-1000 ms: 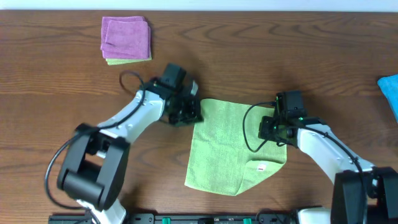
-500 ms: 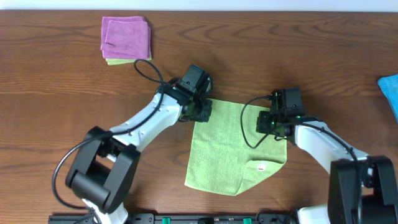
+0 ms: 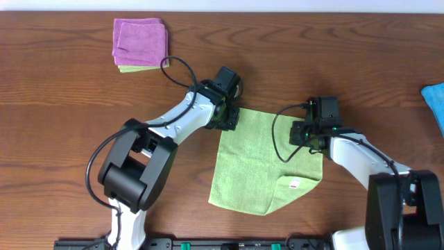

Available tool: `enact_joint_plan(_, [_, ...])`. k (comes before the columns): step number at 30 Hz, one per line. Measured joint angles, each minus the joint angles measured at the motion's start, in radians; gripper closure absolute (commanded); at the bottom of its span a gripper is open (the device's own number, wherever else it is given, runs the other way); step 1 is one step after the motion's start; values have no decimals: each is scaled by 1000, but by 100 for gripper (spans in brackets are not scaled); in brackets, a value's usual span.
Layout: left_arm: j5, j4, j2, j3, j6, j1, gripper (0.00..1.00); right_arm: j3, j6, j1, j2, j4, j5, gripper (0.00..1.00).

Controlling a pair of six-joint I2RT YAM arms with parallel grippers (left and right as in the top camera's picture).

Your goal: Fold the cloth

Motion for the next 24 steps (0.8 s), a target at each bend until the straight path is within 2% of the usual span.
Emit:
enact_joint_plan(9, [-91,9,1,12,8,0,90,4,-6,24,8,127,-42,98])
enact_joint_plan(15, [-107,5,1,13,10,0,94,13,-3,52,66,124,-54,99])
enact_joint_plan(19, [-85,-43,1,32,11,0,94,49,-3,51,68,44,-55,99])
enact_joint_plan(24, [-40,-80,1,102,12,0,94,163,-5,52,67,-135,-56,98])
